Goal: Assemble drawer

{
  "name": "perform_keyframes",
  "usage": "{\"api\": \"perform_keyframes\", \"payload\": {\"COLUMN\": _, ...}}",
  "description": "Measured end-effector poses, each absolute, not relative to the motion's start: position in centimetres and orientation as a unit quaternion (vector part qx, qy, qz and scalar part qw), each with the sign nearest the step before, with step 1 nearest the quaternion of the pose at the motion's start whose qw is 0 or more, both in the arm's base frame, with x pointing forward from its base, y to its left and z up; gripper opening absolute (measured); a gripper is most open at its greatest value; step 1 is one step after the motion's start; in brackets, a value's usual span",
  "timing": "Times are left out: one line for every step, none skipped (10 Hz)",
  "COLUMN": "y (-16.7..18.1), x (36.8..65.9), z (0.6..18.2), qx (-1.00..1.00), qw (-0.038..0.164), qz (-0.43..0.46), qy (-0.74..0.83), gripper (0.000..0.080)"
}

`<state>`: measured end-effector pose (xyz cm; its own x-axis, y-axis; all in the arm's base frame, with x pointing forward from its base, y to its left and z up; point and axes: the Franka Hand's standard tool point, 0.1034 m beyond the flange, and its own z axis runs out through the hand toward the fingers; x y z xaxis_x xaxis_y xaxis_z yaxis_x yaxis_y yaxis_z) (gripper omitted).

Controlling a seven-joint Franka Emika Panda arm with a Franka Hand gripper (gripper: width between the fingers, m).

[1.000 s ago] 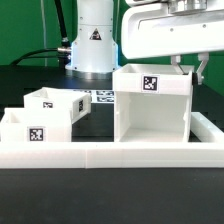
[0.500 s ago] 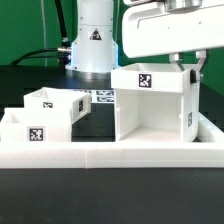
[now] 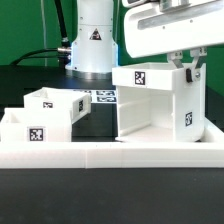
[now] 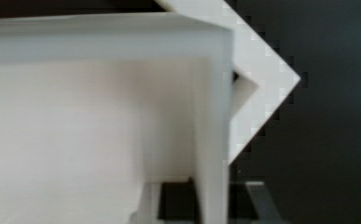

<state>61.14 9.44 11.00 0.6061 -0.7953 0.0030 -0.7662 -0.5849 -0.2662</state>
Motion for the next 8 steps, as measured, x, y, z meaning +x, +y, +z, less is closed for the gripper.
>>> {"api": "perform_keyframes", "payload": {"y": 9.5, "x": 61.3, "z": 11.1, "qx": -0.871, "qw": 0.124, "qz": -0.054, "qy": 0.473, "gripper": 0.0041}}
{"api": "perform_keyframes", "payload": {"y": 9.4, "x": 61.4, "z": 11.1, "qx": -0.858, "qw": 0.127, "qz": -0.051, "qy": 0.496, "gripper": 0.0041}}
{"api": "perform_keyframes", "payload": {"y": 9.3, "x": 61.7, "z": 11.0, "qx": -0.835, "qw": 0.129, "qz": -0.047, "qy": 0.533, "gripper": 0.0041}}
{"api": "perform_keyframes", "payload": {"y": 9.3, "x": 62.0, "z": 11.0, "qx": -0.819, "qw": 0.131, "qz": -0.045, "qy": 0.557, "gripper": 0.0041}}
{"api": "perform_keyframes", "payload": {"y": 9.3, "x": 62.3, "z": 11.0, "qx": -0.803, "qw": 0.132, "qz": -0.04, "qy": 0.58, "gripper": 0.0041}}
{"api": "perform_keyframes", "payload": {"y": 9.3, "x": 62.7, "z": 10.9, "qx": -0.783, "qw": 0.134, "qz": -0.033, "qy": 0.606, "gripper": 0.0041}}
{"api": "perform_keyframes", "payload": {"y": 9.3, "x": 62.9, "z": 10.9, "qx": -0.767, "qw": 0.135, "qz": -0.024, "qy": 0.627, "gripper": 0.0041}}
{"api": "perform_keyframes", "payload": {"y": 9.4, "x": 63.3, "z": 10.9, "qx": -0.746, "qw": 0.138, "qz": -0.016, "qy": 0.652, "gripper": 0.0041}}
